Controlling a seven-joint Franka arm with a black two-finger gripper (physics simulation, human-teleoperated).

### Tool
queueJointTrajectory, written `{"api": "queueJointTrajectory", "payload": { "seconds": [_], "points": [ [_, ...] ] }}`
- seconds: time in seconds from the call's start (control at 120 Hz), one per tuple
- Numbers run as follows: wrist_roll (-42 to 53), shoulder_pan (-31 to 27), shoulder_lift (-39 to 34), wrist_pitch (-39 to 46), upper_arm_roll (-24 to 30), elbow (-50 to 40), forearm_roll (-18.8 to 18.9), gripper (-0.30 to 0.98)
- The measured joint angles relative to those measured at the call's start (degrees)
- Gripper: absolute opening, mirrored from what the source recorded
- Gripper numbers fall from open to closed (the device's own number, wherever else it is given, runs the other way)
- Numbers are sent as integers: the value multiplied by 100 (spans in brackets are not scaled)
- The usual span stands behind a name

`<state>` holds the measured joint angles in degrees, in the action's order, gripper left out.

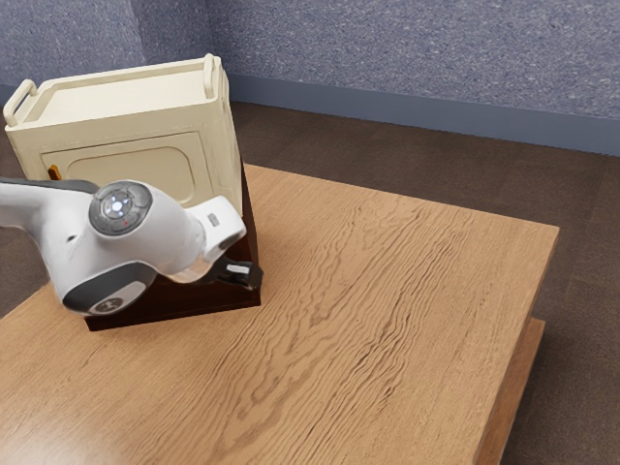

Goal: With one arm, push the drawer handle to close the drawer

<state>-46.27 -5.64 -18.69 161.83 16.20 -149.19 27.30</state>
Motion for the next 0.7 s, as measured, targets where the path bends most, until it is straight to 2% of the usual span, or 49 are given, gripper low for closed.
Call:
{"api": "queueJointTrajectory", "payload": {
  "seconds": [0.133, 0.367, 0.483, 0.7],
  "points": [
    [-32, 494, -176, -911, 68, 582, -579, 59],
    [95, 576, -253, -3175, 546, 2185, -1548, 65],
    [467, 528, -240, -4302, 721, 3015, -1749, 67],
    [1339, 495, -199, -5437, 747, 3283, -1855, 68]
  ]
}}
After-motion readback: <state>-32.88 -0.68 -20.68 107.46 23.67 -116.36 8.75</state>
